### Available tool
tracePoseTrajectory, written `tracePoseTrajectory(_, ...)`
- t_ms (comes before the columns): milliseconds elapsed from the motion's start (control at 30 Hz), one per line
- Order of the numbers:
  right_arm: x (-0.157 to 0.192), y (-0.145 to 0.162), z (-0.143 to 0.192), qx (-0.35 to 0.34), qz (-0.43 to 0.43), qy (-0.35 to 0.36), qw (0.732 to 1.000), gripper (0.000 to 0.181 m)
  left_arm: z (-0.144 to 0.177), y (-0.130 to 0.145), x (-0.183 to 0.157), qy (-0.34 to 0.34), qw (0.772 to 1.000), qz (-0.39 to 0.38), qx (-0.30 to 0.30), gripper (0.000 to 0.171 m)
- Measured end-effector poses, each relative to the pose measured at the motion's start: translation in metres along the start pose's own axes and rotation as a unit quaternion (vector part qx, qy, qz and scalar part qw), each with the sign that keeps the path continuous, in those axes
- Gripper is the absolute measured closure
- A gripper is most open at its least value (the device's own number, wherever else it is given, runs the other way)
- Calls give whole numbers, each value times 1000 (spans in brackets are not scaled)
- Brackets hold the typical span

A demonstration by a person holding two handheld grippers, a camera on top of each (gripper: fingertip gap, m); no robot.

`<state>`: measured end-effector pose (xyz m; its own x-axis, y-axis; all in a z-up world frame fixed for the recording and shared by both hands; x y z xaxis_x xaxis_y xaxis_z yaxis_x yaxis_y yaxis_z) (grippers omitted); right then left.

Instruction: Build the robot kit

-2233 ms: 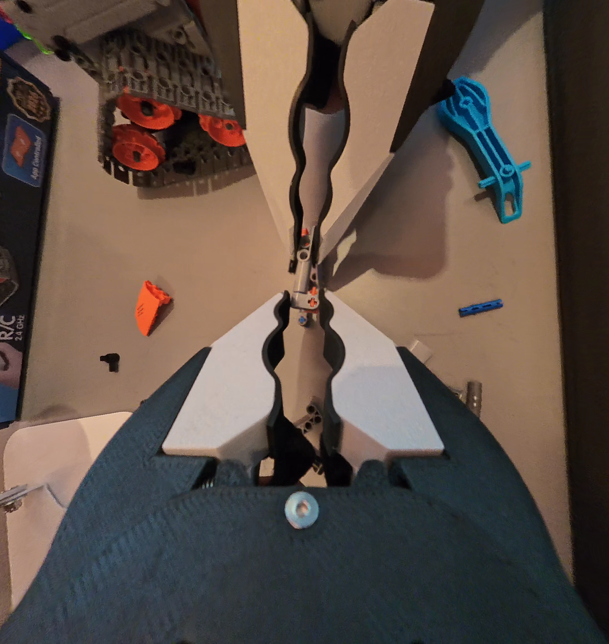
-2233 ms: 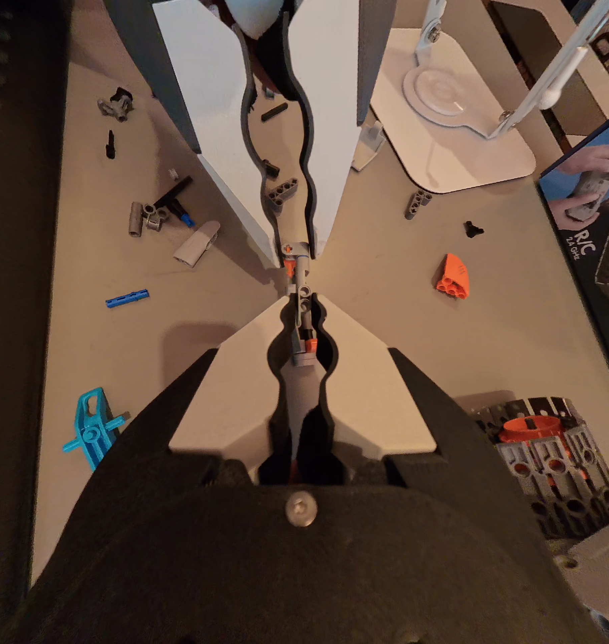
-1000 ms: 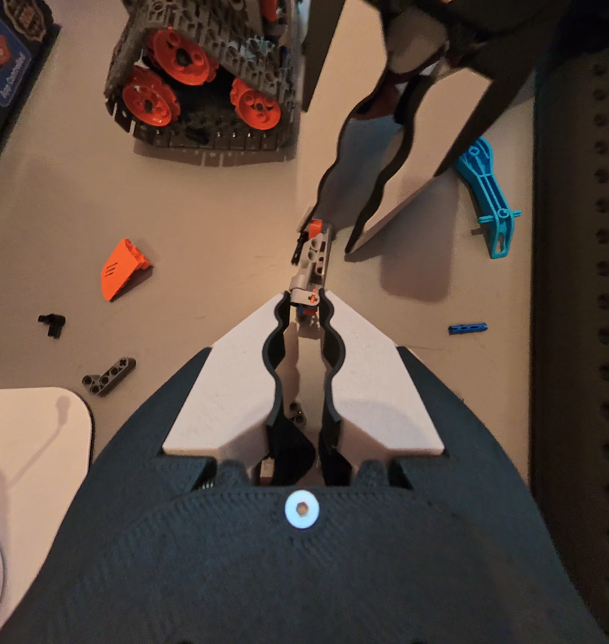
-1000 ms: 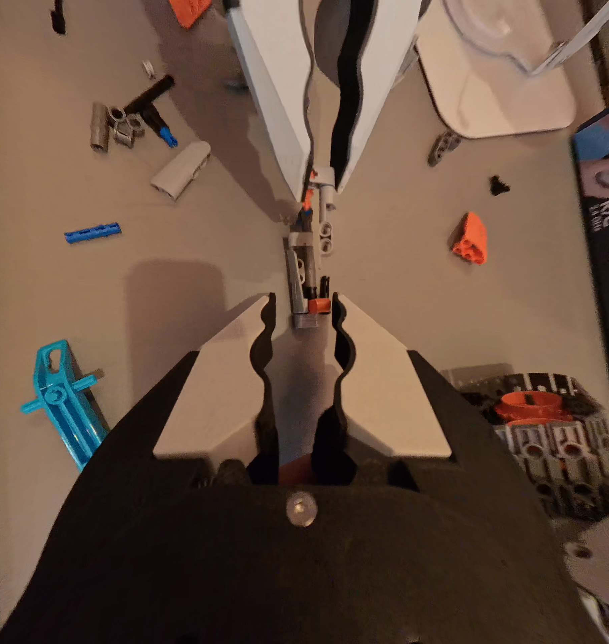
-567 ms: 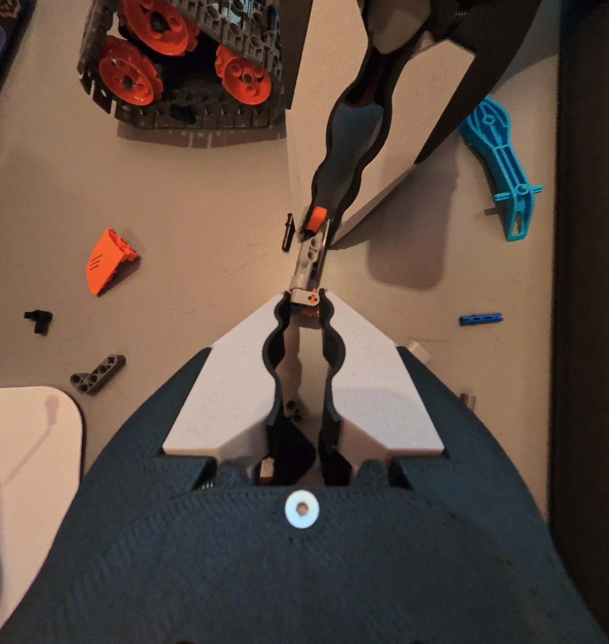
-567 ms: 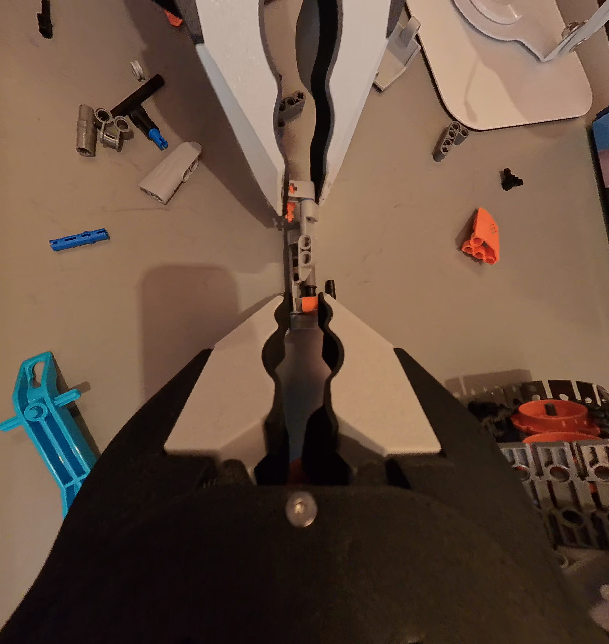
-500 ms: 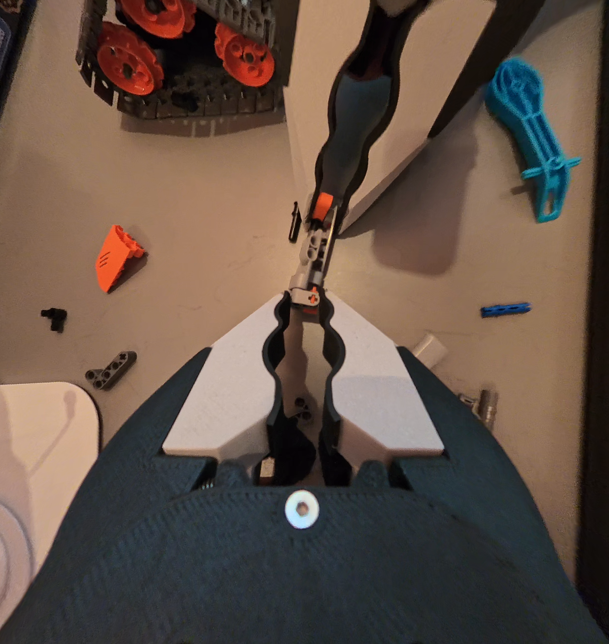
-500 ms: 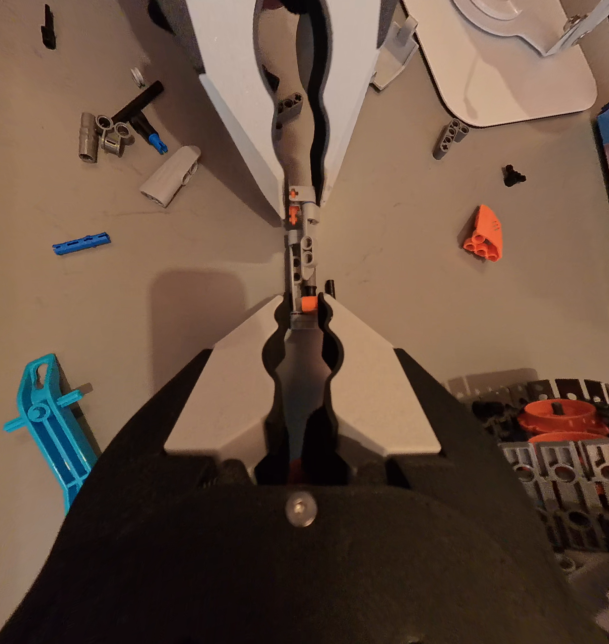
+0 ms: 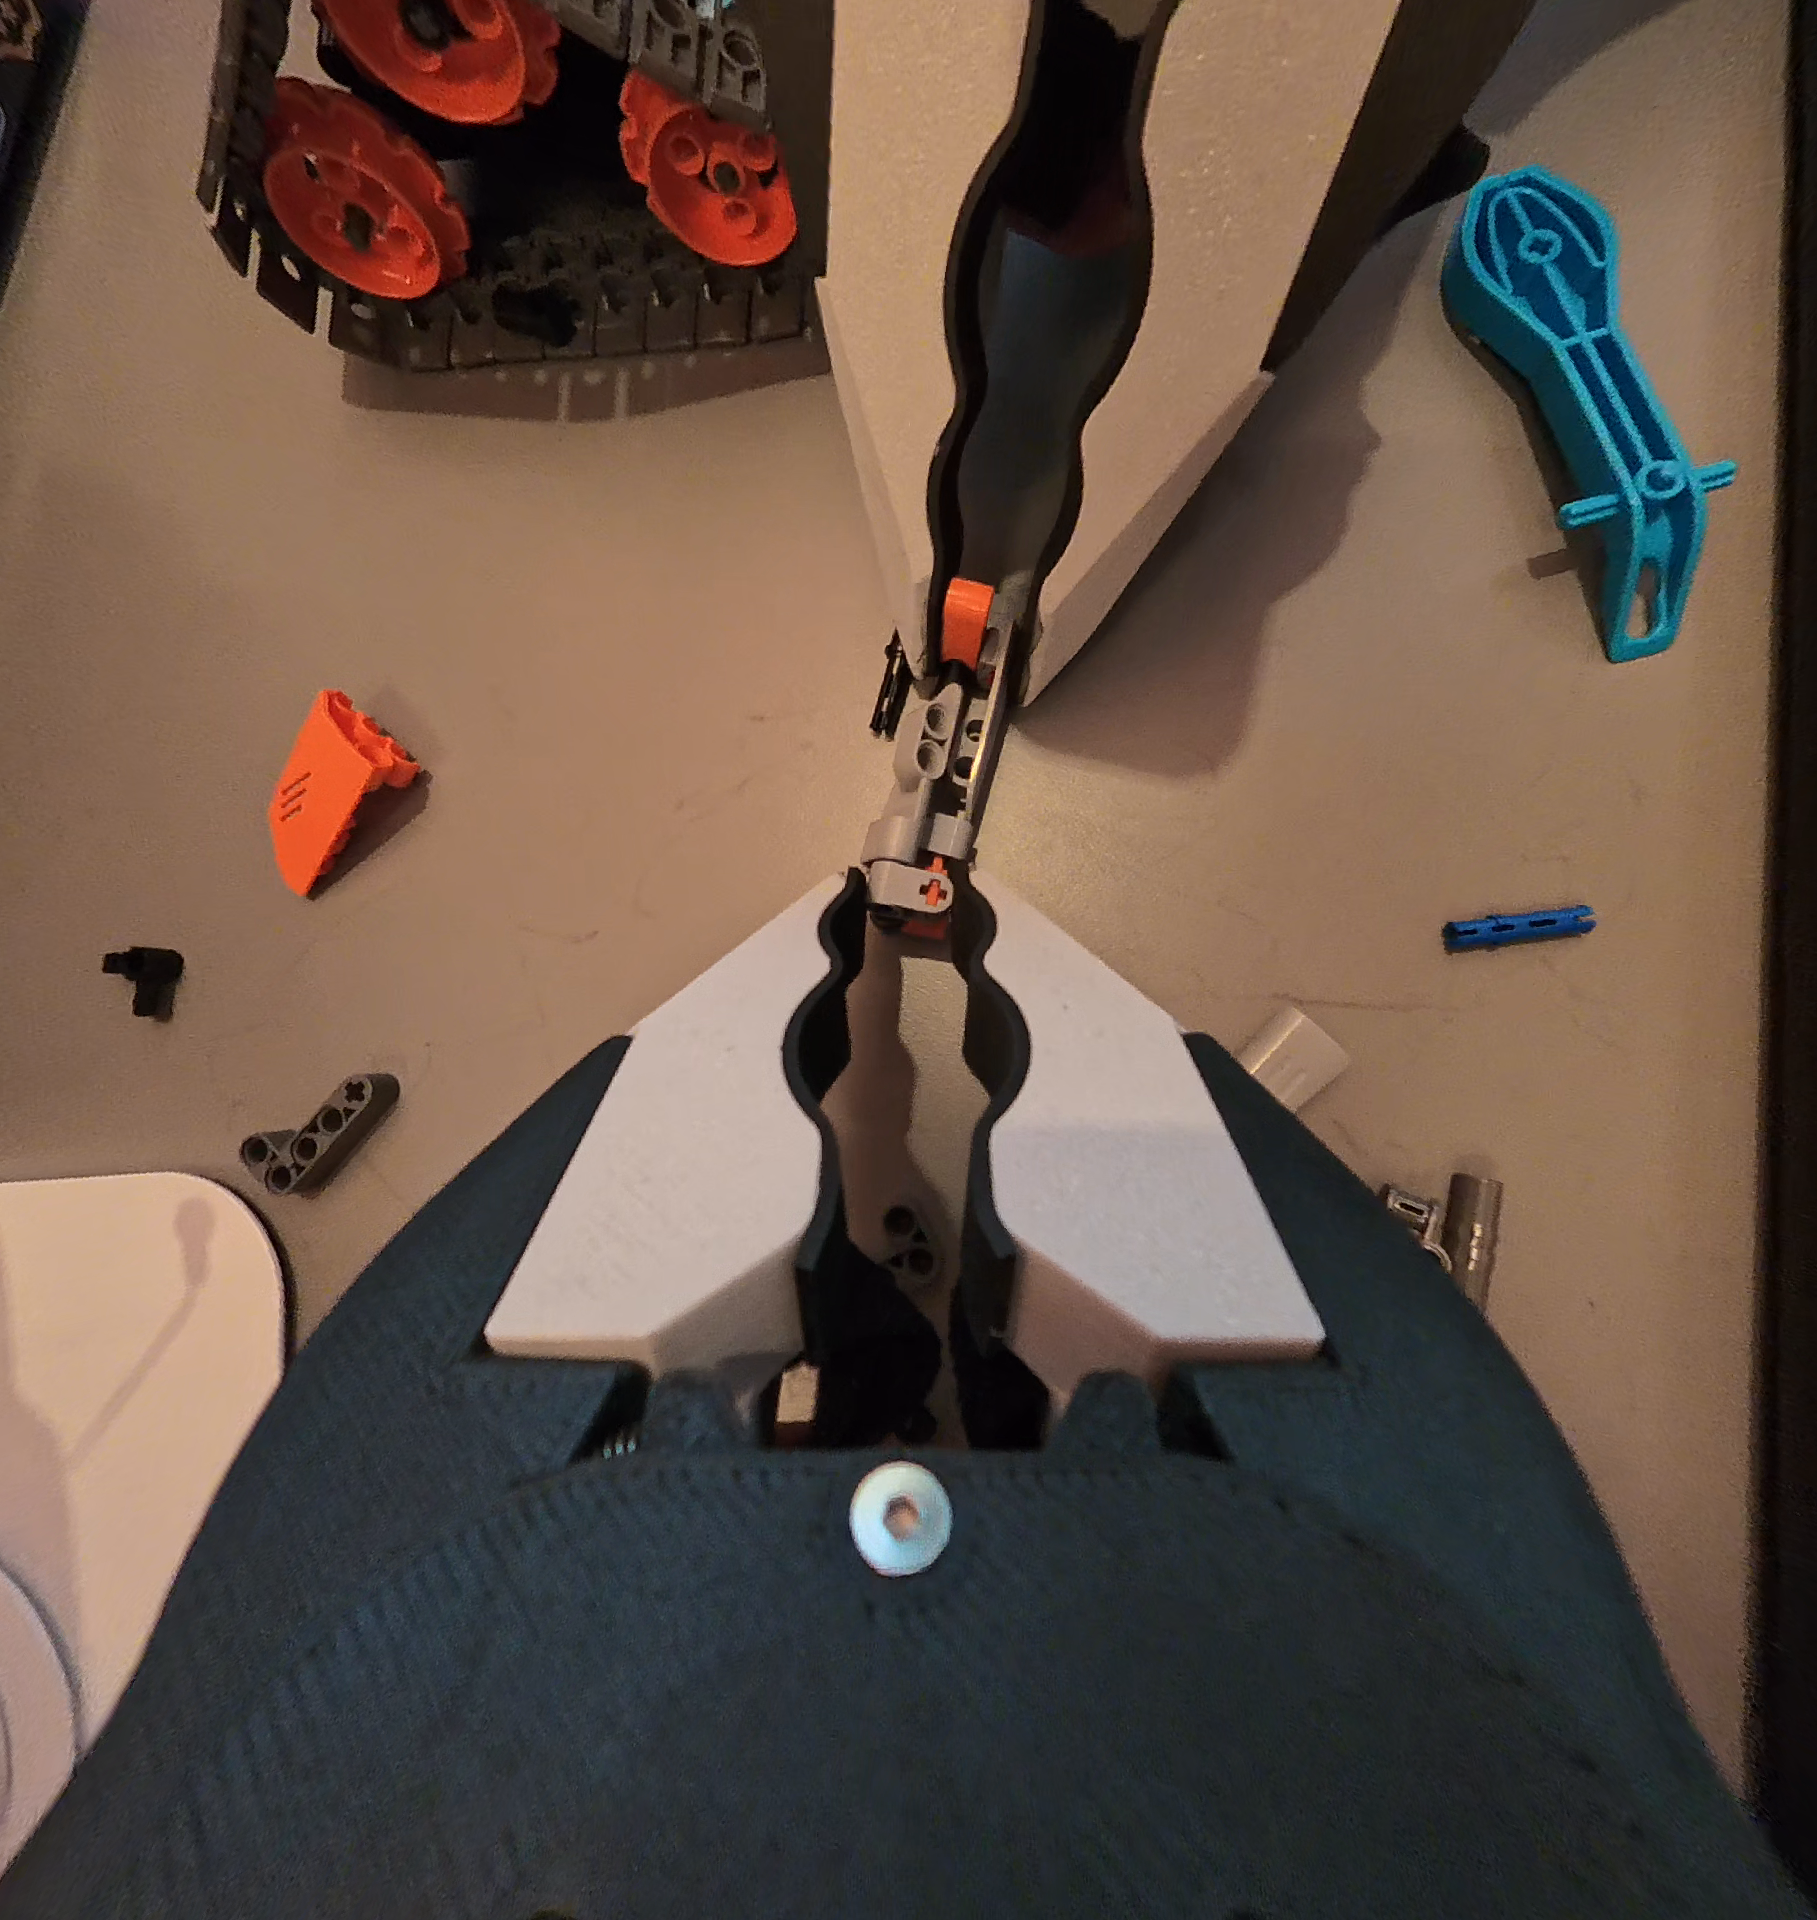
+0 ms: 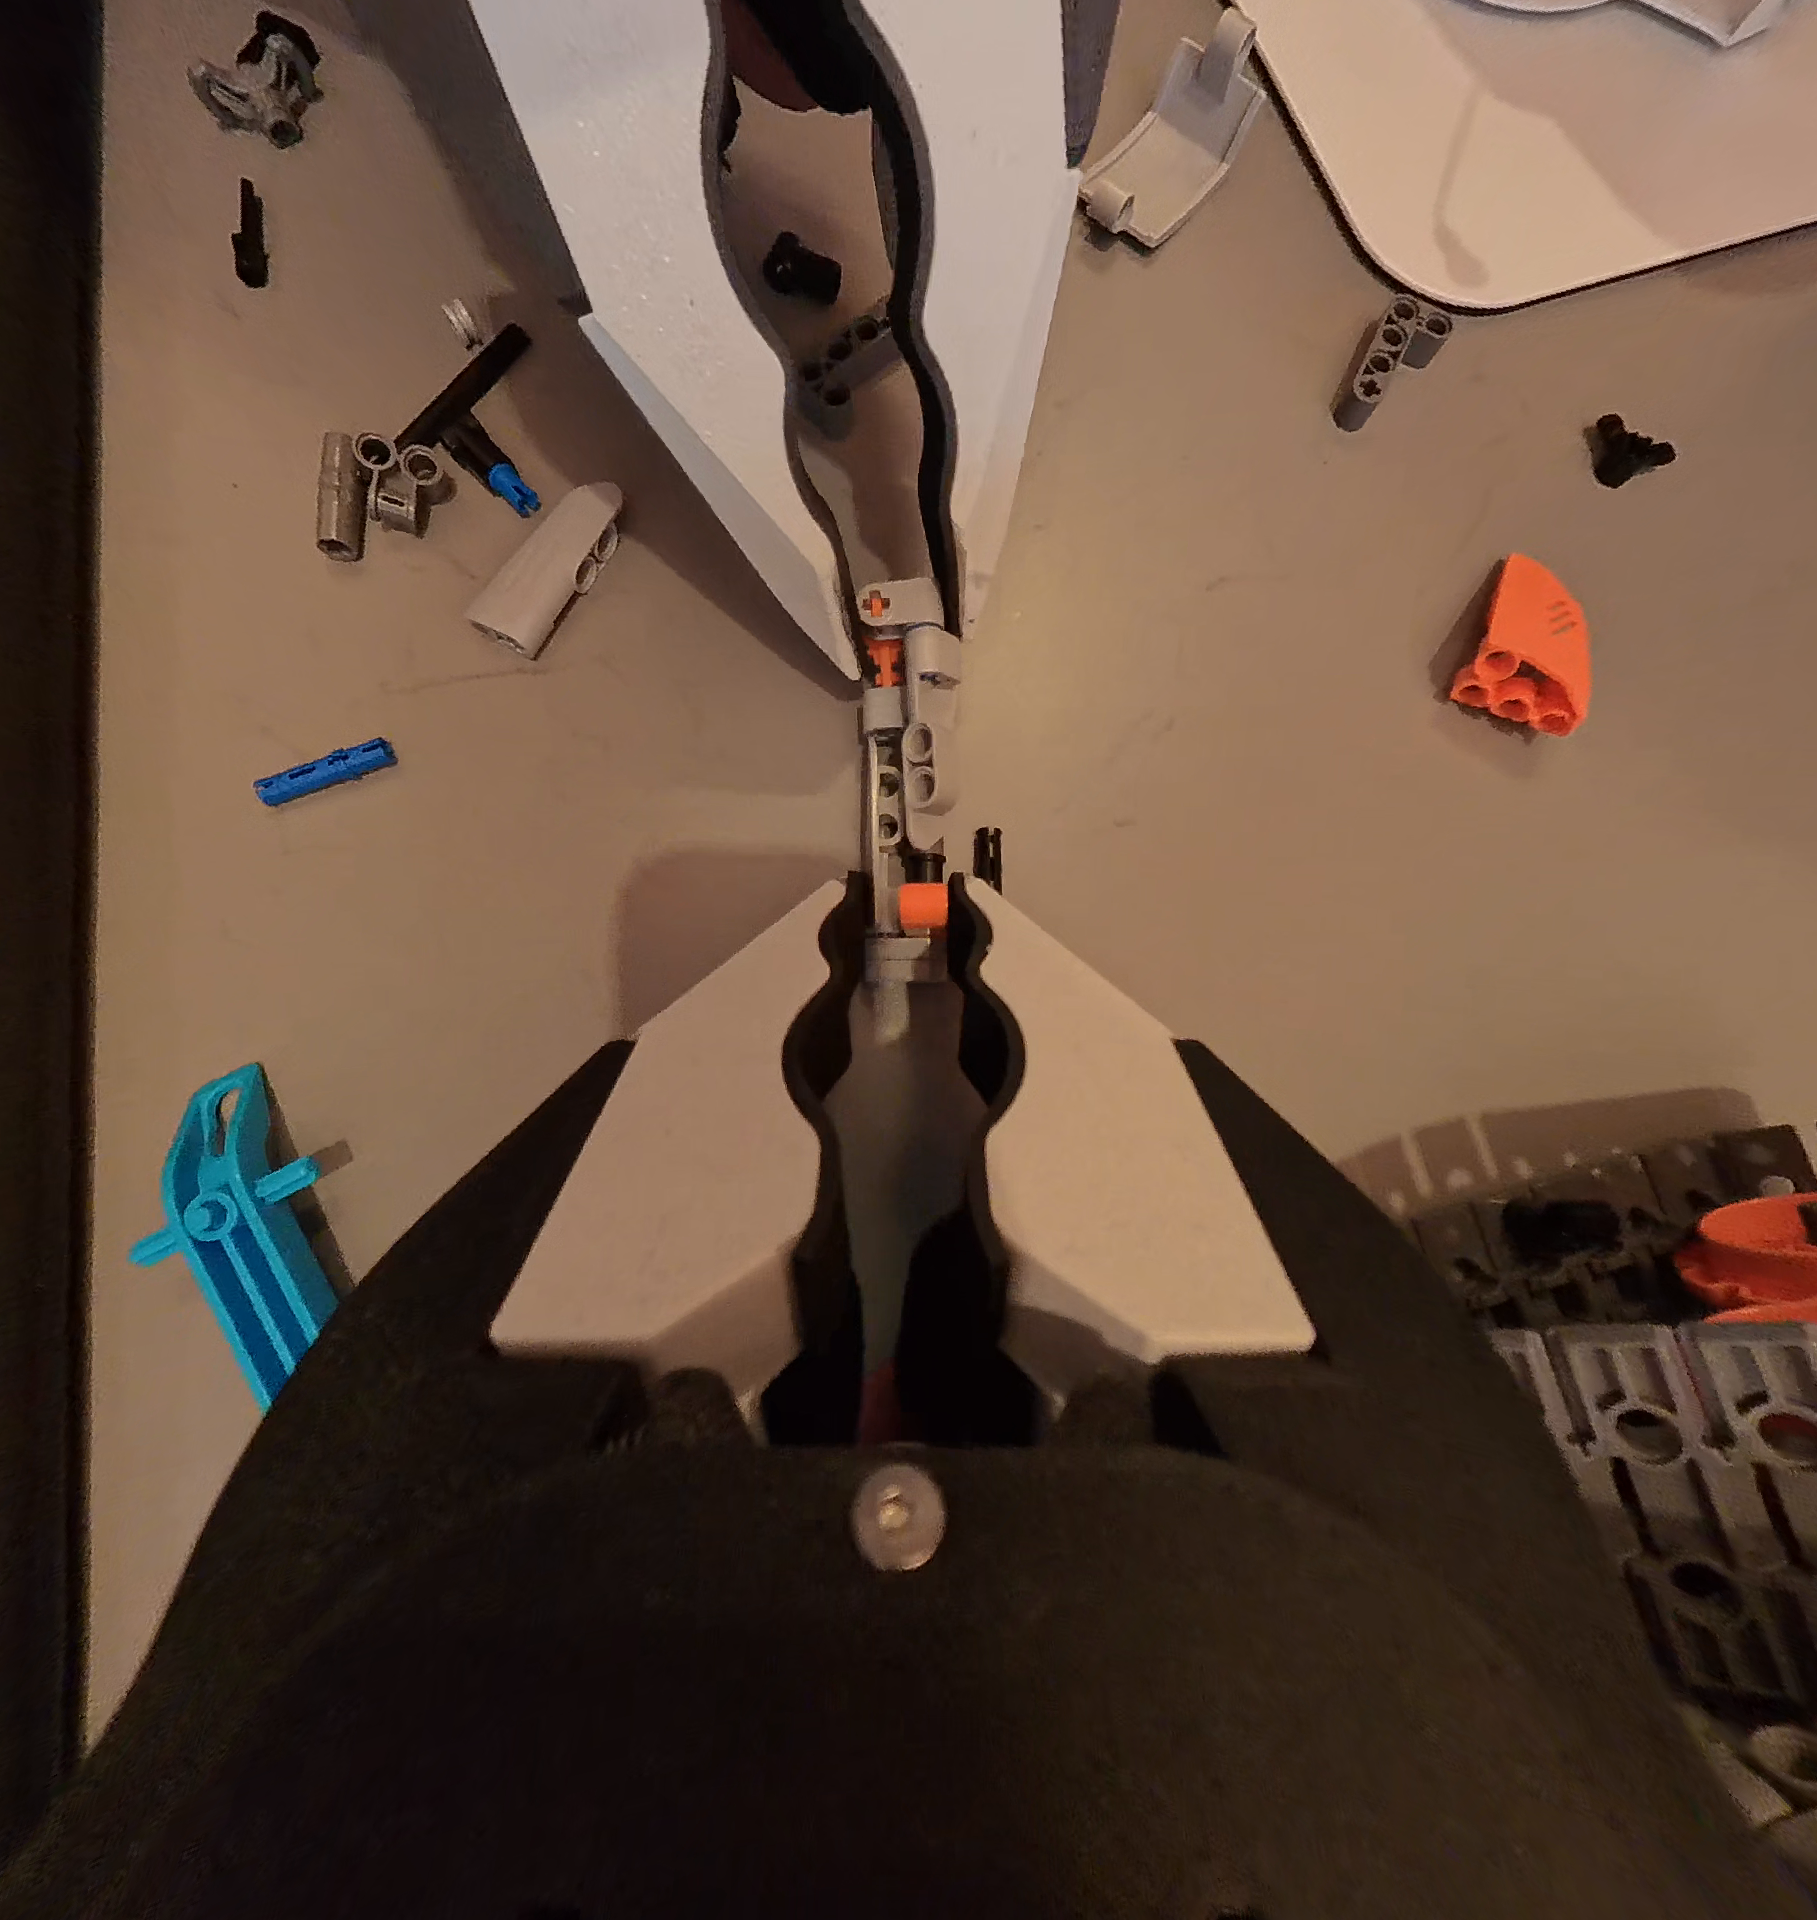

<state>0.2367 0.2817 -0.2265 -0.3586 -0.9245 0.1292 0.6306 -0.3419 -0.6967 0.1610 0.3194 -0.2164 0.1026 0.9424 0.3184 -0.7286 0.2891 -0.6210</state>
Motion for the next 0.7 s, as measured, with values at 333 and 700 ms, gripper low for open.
tracePoseTrajectory(333,-1,-1,0,4,1,8,1000,168,-1,0,3,20,999,45,4,156)
tracePoseTrajectory(700,-2,0,0,-4,-6,3,1000,169,0,-1,4,-24,1000,5,-18,148)
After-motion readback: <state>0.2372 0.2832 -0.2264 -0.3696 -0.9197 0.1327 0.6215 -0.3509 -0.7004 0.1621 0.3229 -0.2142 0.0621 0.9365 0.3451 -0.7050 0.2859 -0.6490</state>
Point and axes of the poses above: each gripper's, where its closed fingertips meet, z back along the fingers, y out of its underside, x = y × z across the jaws, the point moved 4 cm from there along z, back along the fingers, and after that the axes turned 15 degrees about -y, right-handed, at the moved point
